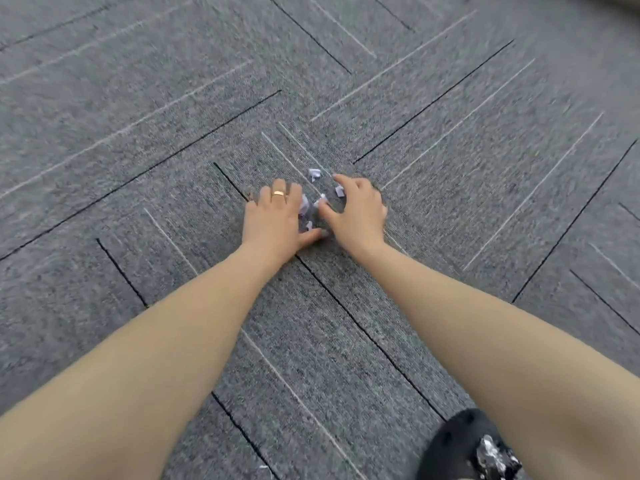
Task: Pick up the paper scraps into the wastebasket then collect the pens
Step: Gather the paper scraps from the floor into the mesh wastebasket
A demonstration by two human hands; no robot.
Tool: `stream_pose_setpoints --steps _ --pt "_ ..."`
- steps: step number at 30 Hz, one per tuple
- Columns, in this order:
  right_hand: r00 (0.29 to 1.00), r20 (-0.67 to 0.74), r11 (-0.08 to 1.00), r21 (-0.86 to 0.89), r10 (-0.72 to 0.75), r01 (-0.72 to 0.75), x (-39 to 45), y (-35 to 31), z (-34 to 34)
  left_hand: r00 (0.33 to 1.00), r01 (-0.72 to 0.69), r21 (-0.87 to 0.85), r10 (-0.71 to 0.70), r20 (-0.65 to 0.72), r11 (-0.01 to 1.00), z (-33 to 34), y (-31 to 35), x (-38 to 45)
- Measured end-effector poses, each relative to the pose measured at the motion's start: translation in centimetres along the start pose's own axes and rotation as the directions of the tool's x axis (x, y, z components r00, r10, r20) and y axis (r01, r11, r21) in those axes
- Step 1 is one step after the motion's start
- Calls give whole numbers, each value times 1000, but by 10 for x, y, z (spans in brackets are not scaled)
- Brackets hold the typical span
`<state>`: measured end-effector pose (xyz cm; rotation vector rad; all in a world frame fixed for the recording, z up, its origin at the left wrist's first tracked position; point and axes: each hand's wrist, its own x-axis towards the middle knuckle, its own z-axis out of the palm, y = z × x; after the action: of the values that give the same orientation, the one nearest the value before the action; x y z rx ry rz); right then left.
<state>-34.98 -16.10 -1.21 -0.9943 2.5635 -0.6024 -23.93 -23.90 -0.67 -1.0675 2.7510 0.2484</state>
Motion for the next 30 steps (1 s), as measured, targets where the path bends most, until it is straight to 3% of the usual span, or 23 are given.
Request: stream_pose_setpoints --steps 4,8,12,16,23,30 --pt "996 20 996 -1 -92 92 0 6 -2 988 -151 56 153 -37 987 8 22 1" --pt "985 136 994 33 -107 104 5 1 -14 980 -197 18 197 26 980 4 29 -9" --pt "982 166 996 22 -86 83 6 1 -19 989 -67 -192 91 117 979 -2 24 -14" --pt "995 98 980 201 -20 0 13 -5 -18 993 50 -388 -6 114 920 -2 8 -22" --pt "996 77 984 175 -39 25 43 -33 -9 978 193 -491 -126 166 850 -2 -36 -45" --pt "993 107 991 128 -53 39 51 -37 -3 989 130 -447 -85 121 885 -1 -21 -59"
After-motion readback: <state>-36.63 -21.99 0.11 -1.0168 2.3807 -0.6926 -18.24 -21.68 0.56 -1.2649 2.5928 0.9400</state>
